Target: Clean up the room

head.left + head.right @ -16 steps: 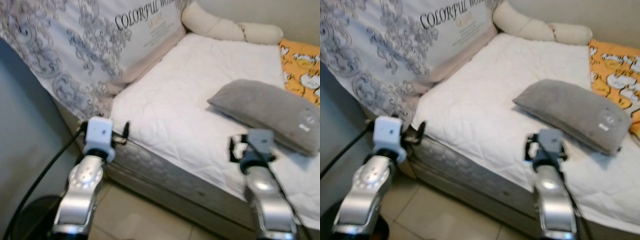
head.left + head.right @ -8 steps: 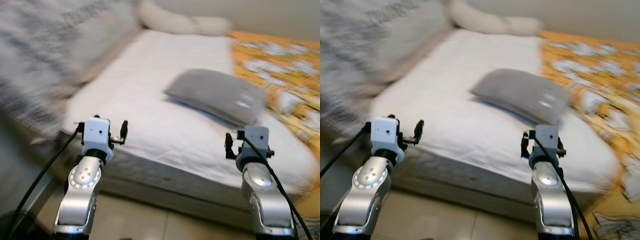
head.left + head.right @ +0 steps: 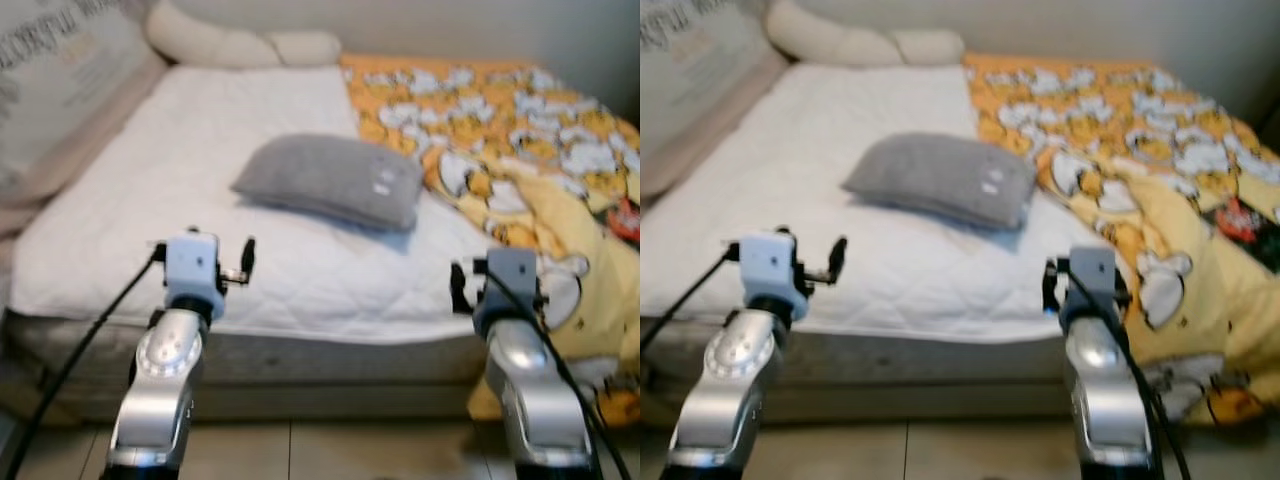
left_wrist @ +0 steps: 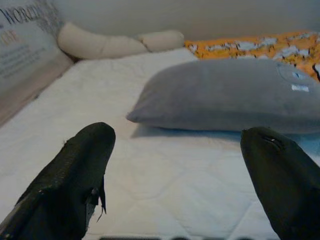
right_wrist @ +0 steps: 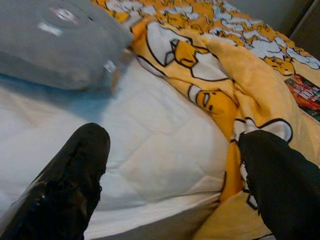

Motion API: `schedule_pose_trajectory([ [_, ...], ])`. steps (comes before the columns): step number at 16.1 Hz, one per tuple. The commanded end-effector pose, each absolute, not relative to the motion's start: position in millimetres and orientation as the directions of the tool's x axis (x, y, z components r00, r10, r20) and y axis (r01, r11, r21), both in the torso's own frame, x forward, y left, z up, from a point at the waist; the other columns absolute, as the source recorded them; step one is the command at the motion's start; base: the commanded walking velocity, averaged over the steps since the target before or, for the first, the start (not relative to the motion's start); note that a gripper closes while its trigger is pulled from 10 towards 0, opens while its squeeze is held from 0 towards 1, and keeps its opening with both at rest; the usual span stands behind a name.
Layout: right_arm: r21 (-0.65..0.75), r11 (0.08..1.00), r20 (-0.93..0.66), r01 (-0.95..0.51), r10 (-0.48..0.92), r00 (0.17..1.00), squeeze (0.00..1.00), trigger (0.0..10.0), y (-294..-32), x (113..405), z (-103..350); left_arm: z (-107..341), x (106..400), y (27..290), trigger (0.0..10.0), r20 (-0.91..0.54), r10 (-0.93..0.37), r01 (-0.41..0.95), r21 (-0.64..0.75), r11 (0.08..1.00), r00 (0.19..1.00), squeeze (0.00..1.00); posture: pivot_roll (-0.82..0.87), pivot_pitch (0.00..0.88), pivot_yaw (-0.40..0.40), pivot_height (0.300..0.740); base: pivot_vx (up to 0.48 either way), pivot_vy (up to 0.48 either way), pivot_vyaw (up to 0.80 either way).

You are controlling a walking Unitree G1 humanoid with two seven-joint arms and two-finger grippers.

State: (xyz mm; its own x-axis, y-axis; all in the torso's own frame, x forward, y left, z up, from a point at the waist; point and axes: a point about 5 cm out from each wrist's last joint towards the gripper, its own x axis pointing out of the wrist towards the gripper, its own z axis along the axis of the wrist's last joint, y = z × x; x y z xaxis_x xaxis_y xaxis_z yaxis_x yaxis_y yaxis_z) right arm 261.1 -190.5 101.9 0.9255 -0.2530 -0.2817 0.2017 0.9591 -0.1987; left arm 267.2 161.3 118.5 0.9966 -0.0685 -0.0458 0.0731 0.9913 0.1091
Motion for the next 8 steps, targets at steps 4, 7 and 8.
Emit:
schedule_pose_trajectory([
  [4, -0.215, 0.956, -0.264, 0.199, -0.253, 0.931, 0.0, 10.0, -193.4, 262.8, 107.4, 120.4, 268.7, 160.4, 10.0, -0.034, -0.067, 0.07, 0.105, 0.992, 0.997, 0.0, 0.04, 0.0, -0.002, 0.74, 0.289, 0.0, 0.0],
  [7, -0.235, 0.951, -0.258, 0.199, -0.258, 0.931, 0.0, 10.0, -198.0, 261.6, 109.4, 119.6, 268.1, 161.2, 10.0, -0.037, -0.066, 0.069, 0.1, 0.993, 0.997, 0.0, 0.03, 0.0, 0.004, 0.74, 0.3, 0.0, 0.0],
  [8, -0.234, 0.951, -0.254, 0.204, -0.262, 0.931, 0.0, 10.0, -200.4, 261.0, 110.8, 118.8, 267.8, 161.6, 10.0, -0.039, -0.064, 0.068, 0.1, 0.993, 0.997, 0.0, 0.03, 0.0, 0.006, 0.74, 0.296, 0.0, 0.0],
])
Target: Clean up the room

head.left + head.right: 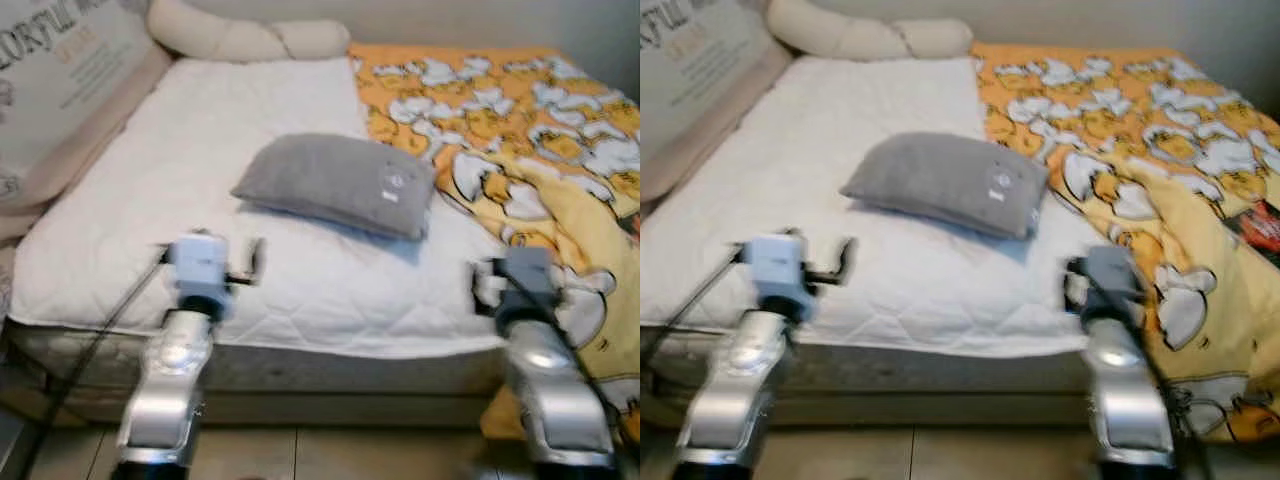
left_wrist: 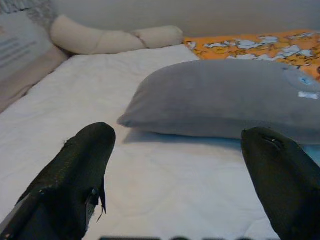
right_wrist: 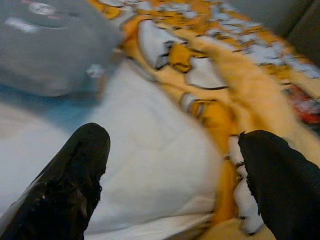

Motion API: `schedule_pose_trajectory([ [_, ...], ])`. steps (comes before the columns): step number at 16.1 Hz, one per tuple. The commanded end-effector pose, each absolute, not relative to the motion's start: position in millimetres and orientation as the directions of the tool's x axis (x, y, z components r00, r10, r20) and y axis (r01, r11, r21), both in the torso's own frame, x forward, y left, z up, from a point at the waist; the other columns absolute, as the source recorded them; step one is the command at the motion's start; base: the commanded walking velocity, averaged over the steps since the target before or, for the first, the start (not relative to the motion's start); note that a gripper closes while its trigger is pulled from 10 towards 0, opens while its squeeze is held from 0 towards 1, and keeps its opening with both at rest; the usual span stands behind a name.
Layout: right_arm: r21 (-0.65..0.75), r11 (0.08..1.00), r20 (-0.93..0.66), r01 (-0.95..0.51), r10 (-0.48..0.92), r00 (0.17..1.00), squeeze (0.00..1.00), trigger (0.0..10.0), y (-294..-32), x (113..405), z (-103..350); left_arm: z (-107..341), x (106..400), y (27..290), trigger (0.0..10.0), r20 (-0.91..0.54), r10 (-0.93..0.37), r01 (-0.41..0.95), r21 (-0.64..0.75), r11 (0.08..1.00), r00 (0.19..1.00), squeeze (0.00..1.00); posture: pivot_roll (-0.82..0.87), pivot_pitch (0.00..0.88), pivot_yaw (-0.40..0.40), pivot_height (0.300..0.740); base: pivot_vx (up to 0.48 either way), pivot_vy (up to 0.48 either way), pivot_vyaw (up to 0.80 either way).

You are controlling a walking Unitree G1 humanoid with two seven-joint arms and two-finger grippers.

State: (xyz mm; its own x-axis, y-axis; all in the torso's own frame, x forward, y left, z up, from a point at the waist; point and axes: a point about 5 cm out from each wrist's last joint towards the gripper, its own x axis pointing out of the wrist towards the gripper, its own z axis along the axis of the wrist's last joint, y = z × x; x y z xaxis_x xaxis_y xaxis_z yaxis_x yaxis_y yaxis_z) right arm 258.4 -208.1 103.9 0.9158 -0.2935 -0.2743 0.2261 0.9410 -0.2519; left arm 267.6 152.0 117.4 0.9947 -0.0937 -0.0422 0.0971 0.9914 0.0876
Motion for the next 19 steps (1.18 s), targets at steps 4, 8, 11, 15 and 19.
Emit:
schedule_pose_trajectory([
  [4, -0.221, 0.963, -0.222, 0.156, -0.205, 0.953, 0.0, 10.0, -192, 262, 119, 118, 268, 162, 10.0, -0.04, -0.056, 0.06, 0.098, 0.993, 0.998, 0.0, 0.03, 0.0, 0.015, 0.74, 0.305, 0.0, 0.0],
  [8, -0.191, 0.97, -0.214, 0.151, -0.191, 0.958, 0.0, 10.0, -189, 262, 119, 119, 271, 161, 10.0, -0.03, -0.057, 0.06, 0.099, 0.993, 0.998, 0.0, 0.02, 0.0, 0.018, 0.74, 0.346, 0.0, 0.0],
  [11, -0.18, 0.974, -0.216, 0.14, -0.178, 0.96, 0.0, 10.0, -187, 261, 118, 121, 273, 161, 10.0, -0.017, -0.055, 0.056, 0.097, 0.994, 0.998, 0.0, 0.02, 0.0, 0.018, 0.74, 0.351, 0.0, 0.0],
  [15, -0.187, 0.973, -0.219, 0.134, -0.174, 0.96, 0.0, 10.0, -185, 261, 116, 121, 272, 162, 10.0, -0.015, -0.057, 0.058, 0.101, 0.993, 0.998, 0.0, 0.02, 0.0, 0.019, 0.74, 0.364, 0.0, 0.0],
  [19, -0.19, 0.972, -0.217, 0.136, -0.177, 0.96, 0.0, 10.0, -185, 261, 115, 121, 274, 163, 10.0, -0.013, -0.067, 0.068, 0.106, 0.992, 0.998, 0.0, 0.01, 0.0, 0.029, 0.74, 0.381, 0.0, 0.0],
])
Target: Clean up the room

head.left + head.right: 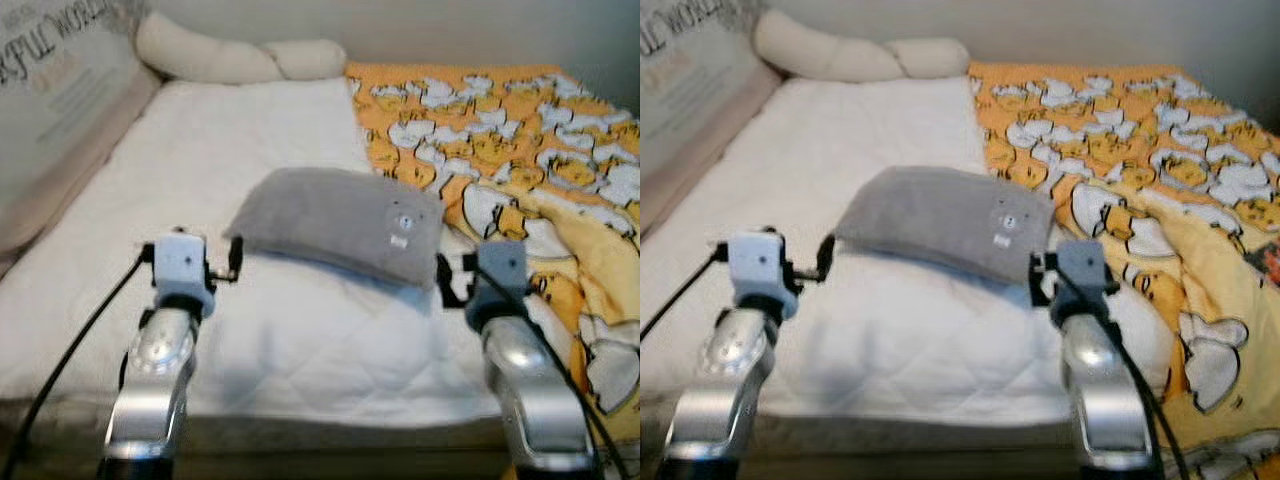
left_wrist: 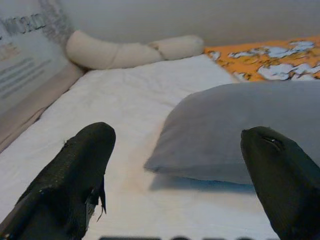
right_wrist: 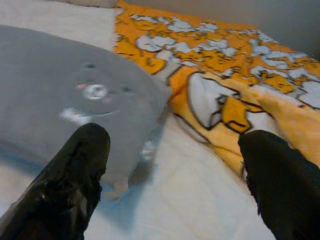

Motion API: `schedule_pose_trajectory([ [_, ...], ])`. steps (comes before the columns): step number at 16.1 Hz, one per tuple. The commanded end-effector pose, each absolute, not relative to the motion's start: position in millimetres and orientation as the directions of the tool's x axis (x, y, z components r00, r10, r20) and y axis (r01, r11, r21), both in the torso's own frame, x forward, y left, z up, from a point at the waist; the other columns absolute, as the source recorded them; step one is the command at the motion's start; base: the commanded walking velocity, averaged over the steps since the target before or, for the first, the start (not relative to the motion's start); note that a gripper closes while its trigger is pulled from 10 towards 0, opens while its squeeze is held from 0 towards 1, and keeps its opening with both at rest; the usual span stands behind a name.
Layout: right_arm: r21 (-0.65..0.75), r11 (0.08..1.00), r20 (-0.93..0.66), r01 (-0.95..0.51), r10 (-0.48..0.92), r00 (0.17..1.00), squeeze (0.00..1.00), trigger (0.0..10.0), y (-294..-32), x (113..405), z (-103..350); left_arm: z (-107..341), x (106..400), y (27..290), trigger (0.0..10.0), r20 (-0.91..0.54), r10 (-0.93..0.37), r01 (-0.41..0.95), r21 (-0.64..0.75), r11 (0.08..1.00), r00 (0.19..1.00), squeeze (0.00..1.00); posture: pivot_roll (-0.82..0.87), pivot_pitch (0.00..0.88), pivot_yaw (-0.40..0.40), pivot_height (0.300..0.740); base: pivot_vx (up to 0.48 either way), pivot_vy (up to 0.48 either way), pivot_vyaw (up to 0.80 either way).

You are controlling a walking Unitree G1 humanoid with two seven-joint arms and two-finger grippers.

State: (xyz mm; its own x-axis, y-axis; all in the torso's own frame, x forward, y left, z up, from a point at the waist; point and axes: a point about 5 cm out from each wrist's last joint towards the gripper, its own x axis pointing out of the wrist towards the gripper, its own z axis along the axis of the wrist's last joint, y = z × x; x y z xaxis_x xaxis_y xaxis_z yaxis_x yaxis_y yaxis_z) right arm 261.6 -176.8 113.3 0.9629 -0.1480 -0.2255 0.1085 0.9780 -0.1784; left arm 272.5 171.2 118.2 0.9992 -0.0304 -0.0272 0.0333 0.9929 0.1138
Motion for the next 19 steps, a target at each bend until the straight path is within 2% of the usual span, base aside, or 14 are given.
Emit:
schedule_pose_trajectory([
  [1, -0.191, 0.972, -0.217, 0.137, -0.178, 0.96, 0.0, 10.0, -185, 261, 115, 121, 275, 162, 10.0, -0.012, -0.069, 0.07, 0.105, 0.992, 0.998, 0.0, 0.01, 0.0, 0.031, 0.74, 0.382, 0.0, 0.0],
  [7, -0.217, 0.971, -0.223, 0.097, -0.146, 0.964, 0.0, 10.0, -181, 261, 113, 121, 274, 162, 10.0, -0.013, -0.071, 0.072, 0.107, 0.992, 0.997, 0.0, 0.02, 0.0, 0.027, 0.74, 0.38, 0.0, 0.0],
  [8, -0.191, 0.973, -0.223, 0.125, -0.168, 0.96, 0.0, 10.0, -183, 261, 113, 120, 274, 162, 10.0, -0.016, -0.065, 0.066, 0.112, 0.992, 0.998, 0.0, 0.02, 0.0, 0.026, 0.74, 0.274, 0.0, 0.0],
  [16, -0.193, 0.967, -0.215, 0.169, -0.21, 0.954, 0.0, 10.0, -188, 266, 113, 118, 275, 162, 10.0, -0.03, -0.071, 0.074, 0.136, 0.988, 0.997, 0.0, 0.03, 0.0, 0.036, 0.74, 0.0, 0.0, 0.0],
  [19, -0.243, 0.952, -0.22, 0.187, -0.242, 0.945, 0.0, 10.0, -199, 280, 112, 110, 276, 156, 10.0, -0.086, -0.166, 0.18, 0.198, 0.964, 0.982, 0.0, 0.02, 0.0, 0.048, 0.74, 0.0, 0.0, 0.0],
])
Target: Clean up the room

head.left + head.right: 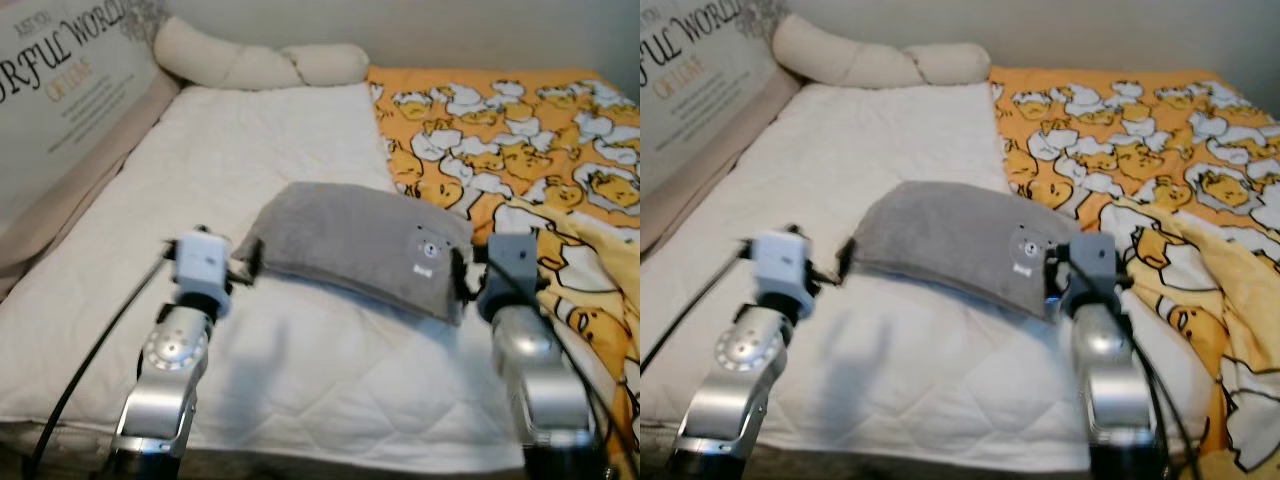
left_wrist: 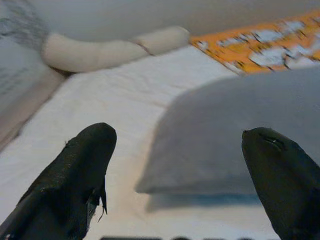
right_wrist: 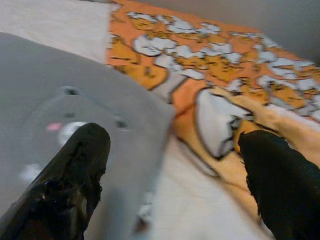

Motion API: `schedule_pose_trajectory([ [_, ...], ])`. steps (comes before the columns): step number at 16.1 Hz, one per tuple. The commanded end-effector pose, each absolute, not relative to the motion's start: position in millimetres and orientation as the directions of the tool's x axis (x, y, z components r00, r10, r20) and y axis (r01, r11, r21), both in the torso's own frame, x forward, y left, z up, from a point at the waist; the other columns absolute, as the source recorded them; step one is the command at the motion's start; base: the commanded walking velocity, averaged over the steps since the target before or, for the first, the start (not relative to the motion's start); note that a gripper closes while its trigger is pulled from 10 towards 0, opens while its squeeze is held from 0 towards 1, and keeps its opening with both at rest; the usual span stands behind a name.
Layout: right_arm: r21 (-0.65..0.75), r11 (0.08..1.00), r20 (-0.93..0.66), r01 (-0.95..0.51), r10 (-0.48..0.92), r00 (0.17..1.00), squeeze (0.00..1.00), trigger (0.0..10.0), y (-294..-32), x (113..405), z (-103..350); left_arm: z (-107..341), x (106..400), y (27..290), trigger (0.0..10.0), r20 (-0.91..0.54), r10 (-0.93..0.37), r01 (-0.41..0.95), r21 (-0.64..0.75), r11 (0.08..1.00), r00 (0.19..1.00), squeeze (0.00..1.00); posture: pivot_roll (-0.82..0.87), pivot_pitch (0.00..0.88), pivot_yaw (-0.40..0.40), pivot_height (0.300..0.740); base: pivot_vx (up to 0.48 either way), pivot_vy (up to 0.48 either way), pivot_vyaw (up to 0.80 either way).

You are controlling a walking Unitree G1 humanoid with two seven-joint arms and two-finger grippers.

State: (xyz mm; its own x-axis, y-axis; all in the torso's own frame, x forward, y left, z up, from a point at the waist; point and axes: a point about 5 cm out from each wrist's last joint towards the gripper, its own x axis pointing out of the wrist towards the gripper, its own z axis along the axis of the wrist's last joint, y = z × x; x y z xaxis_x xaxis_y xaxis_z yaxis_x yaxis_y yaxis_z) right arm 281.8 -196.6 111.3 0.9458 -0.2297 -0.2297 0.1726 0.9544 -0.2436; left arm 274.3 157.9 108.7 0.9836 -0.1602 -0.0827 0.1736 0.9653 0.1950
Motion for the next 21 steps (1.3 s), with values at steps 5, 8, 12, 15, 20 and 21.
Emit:
schedule_pose_trajectory([
  [5, -0.419, 0.896, -0.285, 0.149, -0.286, 0.915, 0.0, 10.0, -234, 334, 103, 88, 280, 140, 10.0, -0.334, -0.525, 0.62, 0.351, 0.702, 0.783, 0.0, 0.02, 0.0, 0.07, 0.74, 0.0, 0.0, 0.0],
  [8, -0.482, 0.875, -0.361, -0.03, -0.168, 0.917, 0.0, 10.0, -217, 342, 88, 75, 293, 132, 10.0, -0.397, -0.532, 0.663, 0.414, 0.624, 0.748, 0.0, 0.02, 0.0, 0.068, 0.74, 0.0, 0.0, 0.0],
  [12, -0.326, 0.805, -0.464, -0.496, 0.321, 0.826, 0.0, 10.0, -156, 320, 78, 71, 314, 129, 10.0, -0.409, -0.456, 0.604, 0.403, 0.687, 0.791, 0.0, 0.01, 0.0, 0.078, 0.74, 0.0, 0.0, 0.0],
  [15, -0.111, 0.728, -0.41, -0.677, 0.587, 0.698, 0.0, 10.0, -136, 287, 110, 59, 314, 145, 10.0, -0.435, -0.373, 0.539, 0.364, 0.76, 0.82, 0.0, 0.0, 0.0, 0.084, 0.74, 0.0, 0.0, 0.0],
  [20, -0.13, 0.39, -0.339, -0.912, 0.847, 0.411, 0.0, 10.0, -128, 228, 170, 71, 326, 177, 10.0, -0.388, -0.259, 0.419, 0.415, 0.808, 0.884, 0.0, -0.01, 0.0, 0.093, 0.74, 0.0, 0.0, 0.0],
  [21, -0.149, 0.391, -0.341, -0.908, 0.842, 0.419, 0.0, 10.0, -132, 228, 175, 74, 329, 184, 10.0, -0.382, -0.243, 0.404, 0.428, 0.809, 0.892, 0.0, -0.01, 0.0, 0.092, 0.74, 0.0, 0.0, 0.0],
])
